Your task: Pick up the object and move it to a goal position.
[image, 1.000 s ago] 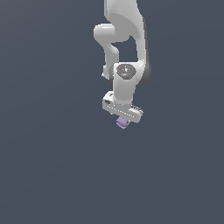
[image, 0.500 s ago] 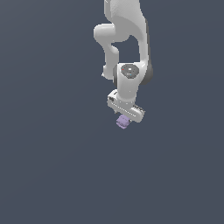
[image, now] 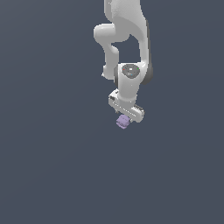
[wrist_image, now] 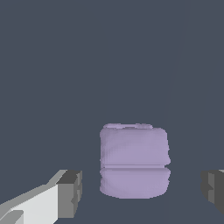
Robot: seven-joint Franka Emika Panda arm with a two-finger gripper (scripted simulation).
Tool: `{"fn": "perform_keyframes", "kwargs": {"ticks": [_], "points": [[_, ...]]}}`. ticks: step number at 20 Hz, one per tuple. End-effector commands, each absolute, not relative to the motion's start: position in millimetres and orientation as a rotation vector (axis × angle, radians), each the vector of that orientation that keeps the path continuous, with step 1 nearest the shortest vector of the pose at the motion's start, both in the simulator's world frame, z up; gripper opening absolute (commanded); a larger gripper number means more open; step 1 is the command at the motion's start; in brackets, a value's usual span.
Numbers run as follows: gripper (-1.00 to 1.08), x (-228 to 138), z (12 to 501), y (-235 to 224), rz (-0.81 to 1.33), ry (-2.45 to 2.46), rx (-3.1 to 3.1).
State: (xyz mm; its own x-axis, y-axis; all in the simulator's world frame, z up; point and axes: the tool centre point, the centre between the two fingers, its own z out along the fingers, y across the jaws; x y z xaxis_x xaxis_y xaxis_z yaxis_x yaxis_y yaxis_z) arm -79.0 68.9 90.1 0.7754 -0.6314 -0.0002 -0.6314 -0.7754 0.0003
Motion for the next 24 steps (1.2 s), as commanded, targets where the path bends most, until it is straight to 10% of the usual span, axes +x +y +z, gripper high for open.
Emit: {"fn": "perform_keyframes", "kwargs": {"ticks": [1, 16, 17, 24], "points": [[1.00, -79, 88, 69, -0.001, -1.053, 2.960], [1.00, -80, 40, 69, 0.000, -1.060, 2.957], [-1.00, -80, 40, 69, 0.000, -1.060, 2.957], [-1.00, -80, 40, 69, 0.000, -1.060, 2.957]]}}
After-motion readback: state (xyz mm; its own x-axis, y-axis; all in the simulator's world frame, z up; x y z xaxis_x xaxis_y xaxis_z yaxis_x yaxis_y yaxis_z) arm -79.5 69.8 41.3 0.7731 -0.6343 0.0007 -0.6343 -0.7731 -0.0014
